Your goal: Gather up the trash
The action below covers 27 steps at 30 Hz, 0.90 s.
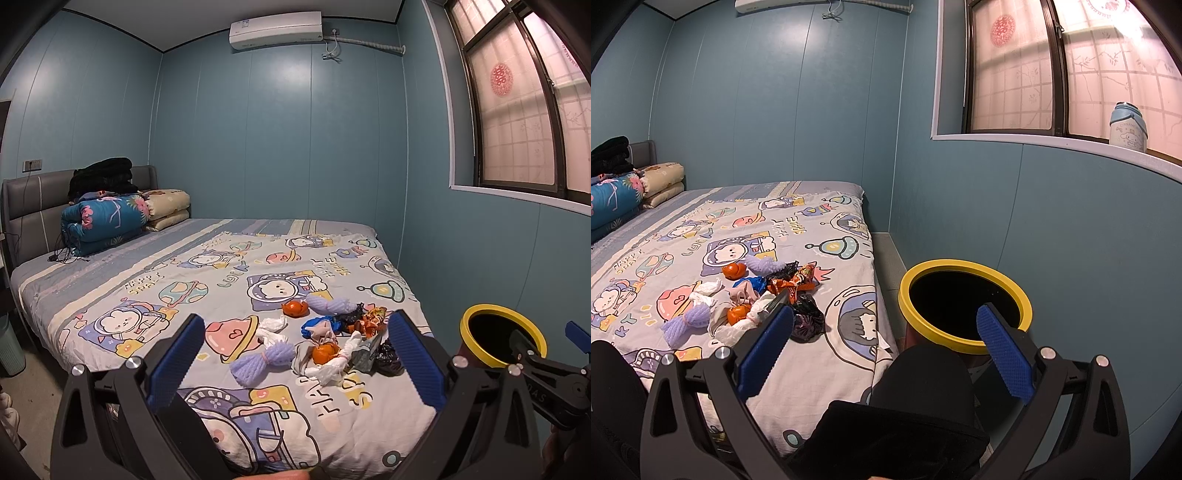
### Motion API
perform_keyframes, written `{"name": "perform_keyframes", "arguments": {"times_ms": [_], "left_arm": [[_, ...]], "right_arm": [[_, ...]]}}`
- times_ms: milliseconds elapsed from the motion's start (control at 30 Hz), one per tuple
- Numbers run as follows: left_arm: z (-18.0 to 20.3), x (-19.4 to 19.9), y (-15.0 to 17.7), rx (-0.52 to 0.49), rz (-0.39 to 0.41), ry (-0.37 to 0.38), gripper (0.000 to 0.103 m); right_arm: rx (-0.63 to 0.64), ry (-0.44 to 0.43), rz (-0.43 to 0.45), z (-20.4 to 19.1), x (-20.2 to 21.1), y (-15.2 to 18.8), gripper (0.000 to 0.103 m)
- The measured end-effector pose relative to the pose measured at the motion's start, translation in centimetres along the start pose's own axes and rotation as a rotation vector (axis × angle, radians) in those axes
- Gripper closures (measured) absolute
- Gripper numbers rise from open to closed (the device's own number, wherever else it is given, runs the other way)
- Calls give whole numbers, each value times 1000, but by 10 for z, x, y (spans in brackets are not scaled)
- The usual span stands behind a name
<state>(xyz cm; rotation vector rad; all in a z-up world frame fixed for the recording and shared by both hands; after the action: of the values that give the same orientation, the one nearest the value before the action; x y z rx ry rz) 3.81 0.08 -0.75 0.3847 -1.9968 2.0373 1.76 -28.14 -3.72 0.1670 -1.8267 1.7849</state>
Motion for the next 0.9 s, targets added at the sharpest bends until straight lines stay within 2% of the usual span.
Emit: {"name": "perform_keyframes", "arguments": {"times_ms": [200,300,467,600,700,833,900], "left_arm": [[-5,-6,1,20,-27,3,7],[-13,-17,4,48,-80,14,7],[-28,-54,10,63,-207,35,7],[-47,-89,14,98,-303,67,7],[-59,-116,21,107,-374,59,7],[-67,-154,34,62,-477,33,7],[-71,-177,42,42,-547,39,7]], "right_arm": [[-8,-16,-24,1,-6,-1,8],[-21,-35,-54,5,-17,-2,8],[-44,-138,-162,8,-59,-6,8],[36,-185,-217,-5,-97,-9,8],[103,-275,-305,-24,-135,-5,8],[194,-355,-429,-54,-185,10,8],[234,-379,-448,-65,-197,15,8]]}}
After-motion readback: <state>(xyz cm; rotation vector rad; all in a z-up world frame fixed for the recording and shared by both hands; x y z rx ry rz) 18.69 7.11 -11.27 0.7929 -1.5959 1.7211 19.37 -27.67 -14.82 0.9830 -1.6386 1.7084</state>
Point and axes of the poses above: each gripper's, at about its wrist camera, not at the fingertips, and x roughly against the way its jaws point, z to its right, y to its underside, the point moved 4 cm from there along -x, roughly the way its jaws point, and after that the axes turned 5 degrees about -z, right-handed, at the moved point
